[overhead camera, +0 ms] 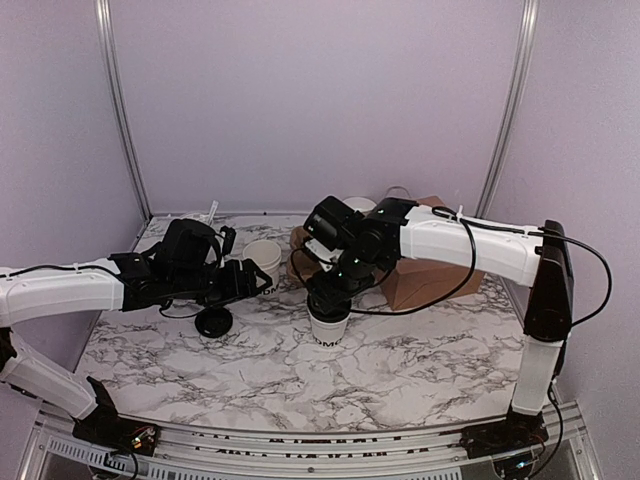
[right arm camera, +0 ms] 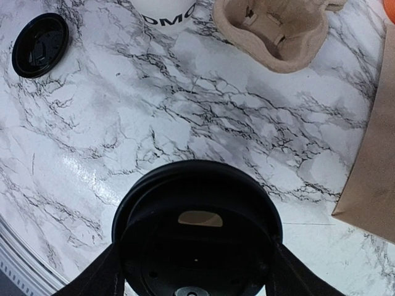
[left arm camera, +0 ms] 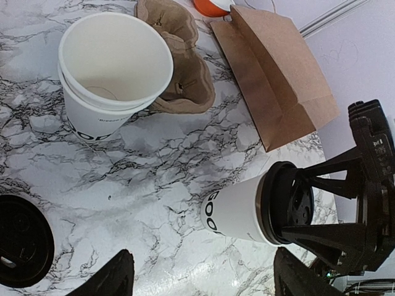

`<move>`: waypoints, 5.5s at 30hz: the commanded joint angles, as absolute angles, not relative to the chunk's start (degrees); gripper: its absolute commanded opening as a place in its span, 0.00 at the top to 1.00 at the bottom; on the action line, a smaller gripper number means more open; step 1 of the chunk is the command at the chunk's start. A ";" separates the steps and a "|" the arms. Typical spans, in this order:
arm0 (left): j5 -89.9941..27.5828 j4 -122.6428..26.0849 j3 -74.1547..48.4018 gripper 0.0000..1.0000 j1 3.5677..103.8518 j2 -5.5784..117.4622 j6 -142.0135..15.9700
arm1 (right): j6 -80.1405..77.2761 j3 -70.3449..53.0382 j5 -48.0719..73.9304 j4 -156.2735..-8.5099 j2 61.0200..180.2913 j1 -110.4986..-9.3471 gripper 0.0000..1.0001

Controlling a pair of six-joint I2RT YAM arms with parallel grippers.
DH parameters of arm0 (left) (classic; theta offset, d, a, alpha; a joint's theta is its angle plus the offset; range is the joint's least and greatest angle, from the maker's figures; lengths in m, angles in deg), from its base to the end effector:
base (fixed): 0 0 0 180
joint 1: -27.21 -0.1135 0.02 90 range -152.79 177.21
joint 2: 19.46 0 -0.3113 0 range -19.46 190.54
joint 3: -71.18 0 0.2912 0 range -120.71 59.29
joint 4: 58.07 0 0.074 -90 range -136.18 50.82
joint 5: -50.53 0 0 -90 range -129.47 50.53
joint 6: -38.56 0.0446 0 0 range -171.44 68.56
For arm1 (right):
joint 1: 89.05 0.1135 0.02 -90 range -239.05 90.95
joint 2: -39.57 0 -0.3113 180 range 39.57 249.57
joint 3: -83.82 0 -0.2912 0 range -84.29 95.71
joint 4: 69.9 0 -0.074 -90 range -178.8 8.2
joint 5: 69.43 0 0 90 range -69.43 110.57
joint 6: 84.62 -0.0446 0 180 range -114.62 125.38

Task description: Pack the takeout coffee

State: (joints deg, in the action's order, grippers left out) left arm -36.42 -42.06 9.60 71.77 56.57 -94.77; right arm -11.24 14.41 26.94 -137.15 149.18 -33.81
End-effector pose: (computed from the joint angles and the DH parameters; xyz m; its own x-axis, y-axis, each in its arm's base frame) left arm 0.2328 -0.2325 0.2828 -0.7660 -0.2074 -0.6085 0.2856 0.7382 -0.6111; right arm 0.2682 0.3778 0.3034 -0.7264 -0.5481 -0.4147 -0.6087 0.7932 0.0178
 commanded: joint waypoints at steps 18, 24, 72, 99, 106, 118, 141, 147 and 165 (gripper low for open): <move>-35.31 -43.19 10.16 0.21 71.42 55.85 -94.78 | -11.09 12.97 25.46 -136.44 149.88 -34.29 0.26; -34.17 -43.99 10.42 0.21 71.42 55.95 -94.68 | -11.24 13.12 25.67 -136.73 149.76 -34.29 0.21; -29.81 -45.30 6.55 0.18 74.52 62.23 -93.25 | -13.00 10.31 26.50 -132.51 144.19 -34.33 0.07; -39.29 -33.75 -11.90 0.18 80.70 78.97 -89.08 | -22.17 -25.60 5.79 -99.79 121.75 -50.38 0.24; -39.96 -33.25 -12.65 0.18 80.91 80.14 -88.84 | -24.07 -28.40 4.57 -95.76 122.69 -50.46 0.25; -40.03 -32.84 -13.46 0.18 81.25 81.65 -88.53 | -25.68 -30.90 4.83 -94.04 123.84 -50.47 0.27; -39.67 -32.85 -13.41 0.18 81.70 83.28 -88.53 | -24.94 -33.99 6.63 -95.37 126.16 -50.46 0.29; -39.84 -32.88 -13.24 0.18 81.69 83.37 -88.62 | -25.20 -35.14 7.72 -96.31 126.22 -50.27 0.29; -39.55 -32.91 -13.27 0.18 81.81 82.86 -88.04 | -25.62 -26.31 11.12 -96.27 124.54 -50.75 0.30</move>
State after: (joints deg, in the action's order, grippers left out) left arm -39.52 -34.30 -12.67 81.47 81.88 -89.31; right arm -25.88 -30.03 9.15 -96.25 124.52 -49.83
